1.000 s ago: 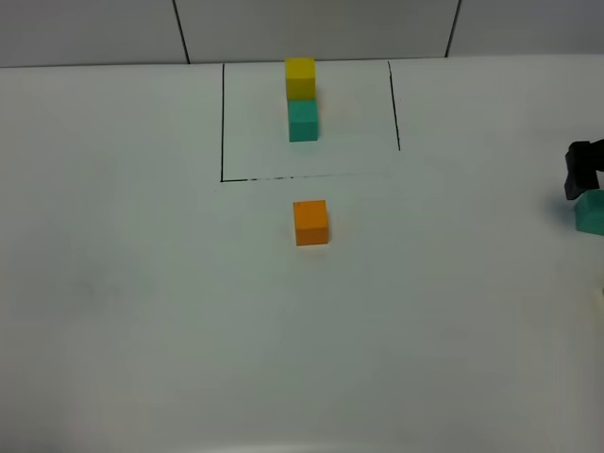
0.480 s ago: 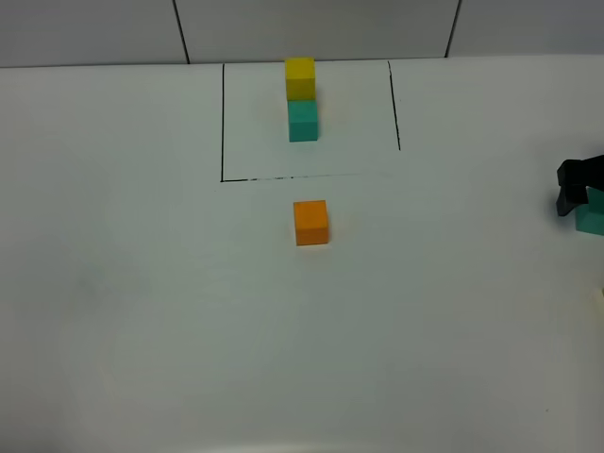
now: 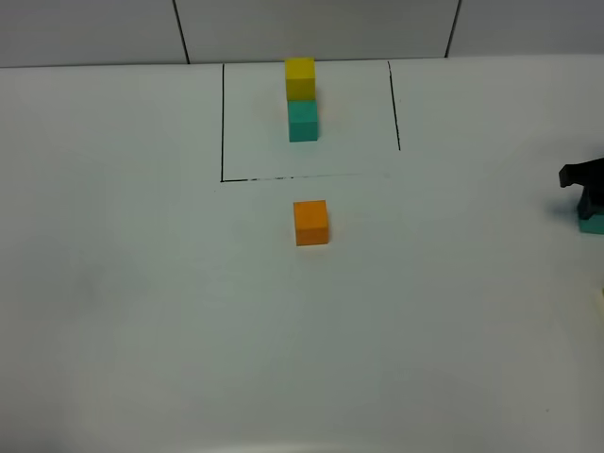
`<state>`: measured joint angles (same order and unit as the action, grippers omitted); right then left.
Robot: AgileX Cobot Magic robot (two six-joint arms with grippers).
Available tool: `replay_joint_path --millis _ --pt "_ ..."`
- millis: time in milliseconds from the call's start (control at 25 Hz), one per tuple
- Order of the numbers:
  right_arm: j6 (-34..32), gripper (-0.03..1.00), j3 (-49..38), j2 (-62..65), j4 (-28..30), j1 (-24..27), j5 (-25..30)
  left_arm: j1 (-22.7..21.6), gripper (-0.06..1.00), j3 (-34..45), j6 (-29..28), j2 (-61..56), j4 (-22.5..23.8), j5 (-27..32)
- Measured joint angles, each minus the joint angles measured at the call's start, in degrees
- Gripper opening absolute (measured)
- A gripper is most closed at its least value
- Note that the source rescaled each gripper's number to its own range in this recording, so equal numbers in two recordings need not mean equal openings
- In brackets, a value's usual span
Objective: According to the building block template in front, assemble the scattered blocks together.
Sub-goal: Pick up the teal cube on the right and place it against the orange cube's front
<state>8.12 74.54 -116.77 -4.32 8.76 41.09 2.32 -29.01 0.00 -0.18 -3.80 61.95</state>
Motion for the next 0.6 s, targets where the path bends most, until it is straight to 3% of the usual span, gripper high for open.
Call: replay_joint_path --millis 360,600 --pt "-0.89 0.02 2.72 4.52 3.11 -3.77 9.67 0.0 0.76 0.0 0.0 0.0 0.0 0.0" --pt "-2.14 0.02 1.51 10.77 5.78 -12.46 12.58 0.0 0.76 0.0 0.0 0.0 0.0 0.0"
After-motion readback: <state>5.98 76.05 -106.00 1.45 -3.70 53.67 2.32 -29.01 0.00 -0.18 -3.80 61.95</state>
